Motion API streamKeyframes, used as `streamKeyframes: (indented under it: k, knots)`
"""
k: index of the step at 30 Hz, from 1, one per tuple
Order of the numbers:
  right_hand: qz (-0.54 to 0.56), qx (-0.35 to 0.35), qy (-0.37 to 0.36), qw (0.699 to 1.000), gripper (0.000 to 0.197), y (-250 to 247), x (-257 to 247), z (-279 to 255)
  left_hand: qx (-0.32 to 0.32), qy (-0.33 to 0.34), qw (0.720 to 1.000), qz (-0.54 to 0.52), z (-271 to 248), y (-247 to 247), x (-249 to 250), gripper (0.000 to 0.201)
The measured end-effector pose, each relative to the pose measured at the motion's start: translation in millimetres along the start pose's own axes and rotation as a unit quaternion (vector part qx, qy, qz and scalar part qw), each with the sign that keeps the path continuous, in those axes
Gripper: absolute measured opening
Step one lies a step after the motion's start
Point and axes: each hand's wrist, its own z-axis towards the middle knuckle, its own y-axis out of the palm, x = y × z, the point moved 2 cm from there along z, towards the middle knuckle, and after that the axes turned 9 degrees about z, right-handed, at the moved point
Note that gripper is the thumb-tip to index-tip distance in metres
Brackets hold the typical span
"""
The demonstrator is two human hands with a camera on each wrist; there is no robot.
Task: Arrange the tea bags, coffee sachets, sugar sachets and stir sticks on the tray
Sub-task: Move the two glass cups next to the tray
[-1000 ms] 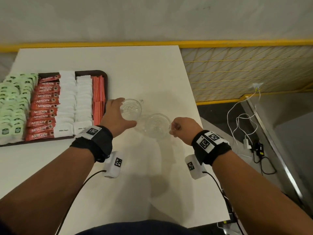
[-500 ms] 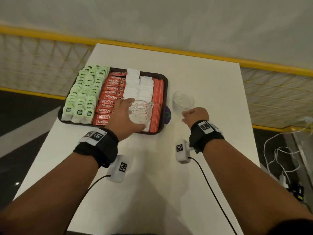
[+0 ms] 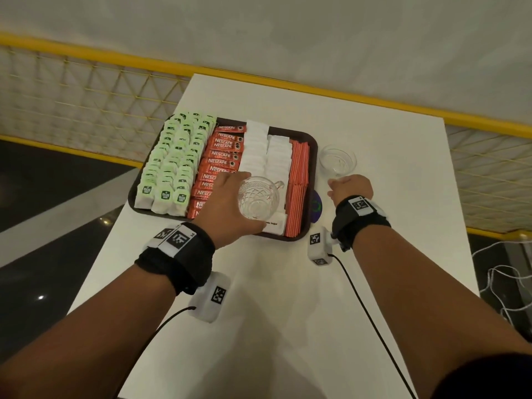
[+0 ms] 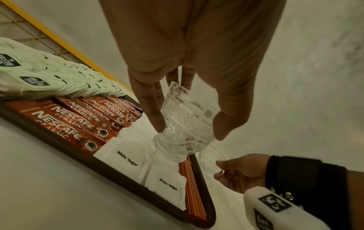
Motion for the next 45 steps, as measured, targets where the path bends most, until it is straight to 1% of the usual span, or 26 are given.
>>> streamKeyframes:
  k: [2,5,10,11,14,15,16,17,18,19,20,22,23,24,25,26,28,30,32,36,38,40,42,43,45]
  knots:
    - [-0.003,0.006,0.001,1.0,0.029,2.1,-4.5,0.9,-0.009,0.002,1.0,-0.003,1.8,0.9,1.3,0.097]
    - [-0.036,0.005,-0.015,0.999,0.031,6.2,-10.4,3.4,-0.025,0.001,1.0,-0.006,4.7,3.6,4.8,0.097]
    - [-0.021,0.011,-0.018,1.0,0.025,8.8,-9.0,9.2,-0.04,0.003,0.999,-0.005,11.3,12.3,7.3,0.098]
    - [-0.026,0.005,-0.018,0.999,0.028,7.8,-8.2,8.8,-0.042,0.006,0.999,-0.004,12.6,13.9,7.8,0.097]
    - [-0.043,-0.009,-0.014,0.999,0.05,1.1,-5.1,5.9,-0.053,0.009,0.998,-0.009,16.5,16.1,12.4,0.097]
    - [-0.034,-0.007,-0.012,0.999,0.053,-4.7,-5.2,1.0,-0.061,0.013,0.998,-0.008,18.1,16.5,14.7,0.097]
    - [-0.022,0.0,-0.023,1.0,0.049,-11.4,-4.6,-4.3,-0.072,0.018,0.997,-0.006,19.6,17.0,17.3,0.097]
    - [-0.013,0.008,-0.047,0.999,0.039,-20.3,-5.6,-13.4,-0.087,0.026,0.996,0.0,21.3,17.8,20.1,0.097]
    - [-0.009,0.002,-0.082,0.997,0.027,-28.6,-6.3,-22.9,-0.105,0.035,0.994,0.007,22.8,18.7,23.1,0.097]
    - [-0.005,-0.029,-0.121,0.992,0.021,-37.4,-6.9,-34.5,-0.124,0.045,0.991,0.013,24.4,20.2,26.1,0.098]
    - [0.003,-0.079,-0.158,0.984,0.025,-45.5,-6.7,-46.4,-0.142,0.055,0.988,0.016,25.9,22.3,29.6,0.098]
    - [0.002,-0.219,-0.191,0.957,0.041,-59.3,-8.3,-72.7,-0.173,0.075,0.982,0.018,29.1,27.8,38.1,0.097]
    - [-0.025,-0.269,-0.204,0.941,0.044,-64.8,-8.1,-82.1,-0.186,0.084,0.979,0.02,30.5,30.7,43.0,0.096]
    - [-0.057,-0.296,-0.216,0.929,0.04,-69.5,-8.6,-89.9,-0.198,0.094,0.975,0.023,32.1,33.5,47.7,0.095]
    - [-0.084,-0.301,-0.221,0.924,0.033,-73.4,-7.6,-94.0,-0.207,0.105,0.972,0.026,34.0,36.8,51.6,0.095]
    - [-0.092,-0.297,-0.214,0.926,0.025,-77.2,-5.6,-95.5,-0.216,0.117,0.969,0.031,36.0,39.8,55.6,0.096]
    - [-0.07,-0.279,-0.193,0.938,0.014,-85.9,0.9,-91.9,-0.231,0.143,0.962,0.038,39.7,45.7,64.2,0.099]
    - [-0.064,-0.269,-0.177,0.944,0.012,-95.1,8.2,-87.1,-0.241,0.164,0.955,0.047,42.5,50.2,74.2,0.102]
    - [-0.081,-0.266,-0.169,0.946,0.009,-102.6,13.9,-85.2,-0.249,0.171,0.952,0.047,44.4,53.5,83.7,0.105]
    - [-0.108,-0.236,-0.169,0.951,0.007,-106.5,24.3,-83.9,-0.272,0.184,0.943,0.049,50.7,61.4,97.7,0.112]
    - [-0.097,-0.219,-0.17,0.956,0.009,-106.3,28.8,-82.7,-0.278,0.188,0.941,0.053,55.0,66.0,99.9,0.114]
    - [-0.051,-0.212,-0.153,0.964,0.008,-104.1,34.5,-82.3,-0.275,0.173,0.945,0.041,58.9,69.2,97.9,0.115]
    - [0.007,-0.202,-0.126,0.971,0.006,-98.4,40.2,-84.4,-0.266,0.123,0.956,-0.009,61.5,70.1,92.0,0.114]
    - [0.029,-0.193,-0.113,0.974,0.006,-93.8,43.3,-86.2,-0.26,0.092,0.961,-0.039,62.0,70.9,88.0,0.112]
    - [0.065,-0.171,-0.086,0.979,0.005,-82.1,49.3,-90.2,-0.24,0.037,0.967,-0.072,60.8,73.8,79.4,0.099]
